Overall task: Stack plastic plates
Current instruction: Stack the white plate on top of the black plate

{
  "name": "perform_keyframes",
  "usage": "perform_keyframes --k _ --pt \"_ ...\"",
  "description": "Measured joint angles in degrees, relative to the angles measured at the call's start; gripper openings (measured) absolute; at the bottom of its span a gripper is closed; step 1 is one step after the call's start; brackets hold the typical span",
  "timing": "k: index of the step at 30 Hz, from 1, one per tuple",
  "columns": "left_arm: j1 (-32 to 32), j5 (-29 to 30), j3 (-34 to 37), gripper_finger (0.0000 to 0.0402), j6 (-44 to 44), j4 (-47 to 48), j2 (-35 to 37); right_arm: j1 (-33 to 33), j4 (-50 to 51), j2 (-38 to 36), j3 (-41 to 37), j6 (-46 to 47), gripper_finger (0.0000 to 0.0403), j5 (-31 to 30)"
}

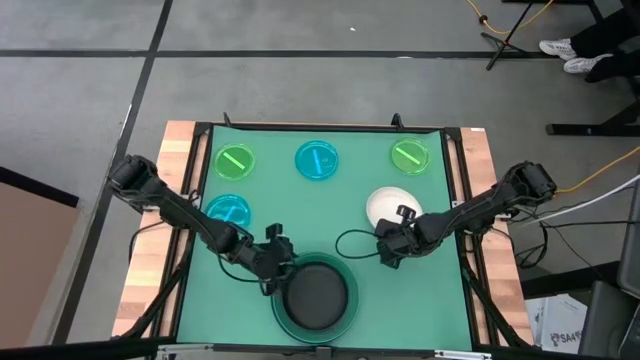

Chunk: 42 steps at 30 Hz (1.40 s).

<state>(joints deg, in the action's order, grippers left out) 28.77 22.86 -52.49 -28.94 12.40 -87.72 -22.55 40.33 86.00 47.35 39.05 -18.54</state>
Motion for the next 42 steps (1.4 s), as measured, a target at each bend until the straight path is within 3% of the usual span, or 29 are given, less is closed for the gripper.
perform_keyframes --k 8,16,24,37,42 --pt "4.41 1.86 2.11 0.0115 -0.73 0.37 3.3 -0.37 -2.53 0.0 7.13 -7.84 0.0001 -0.36" --pt "11.06 3.89 4.71 0.0115 -10.42 0.59 3.36 -5.28 -15.61 0.15 10.96 -19.47 0.0001 0.57" --pt "13.87 6.53 4.74 0.0115 -18.32 0.35 3.36 -11.64 -27.37 0.77 12.22 -29.64 0.0001 1.58" --pt "14.96 6.57 4.74 0.0115 -20.21 -2.8 3.36 -14.95 -43.88 12.27 12.24 -43.88 0.0001 10.28" --pt "14.96 6.62 4.74 0.0115 -20.21 -2.82 3.36 -14.95 -44.9 16.69 13.99 -46.73 0.0001 11.09"
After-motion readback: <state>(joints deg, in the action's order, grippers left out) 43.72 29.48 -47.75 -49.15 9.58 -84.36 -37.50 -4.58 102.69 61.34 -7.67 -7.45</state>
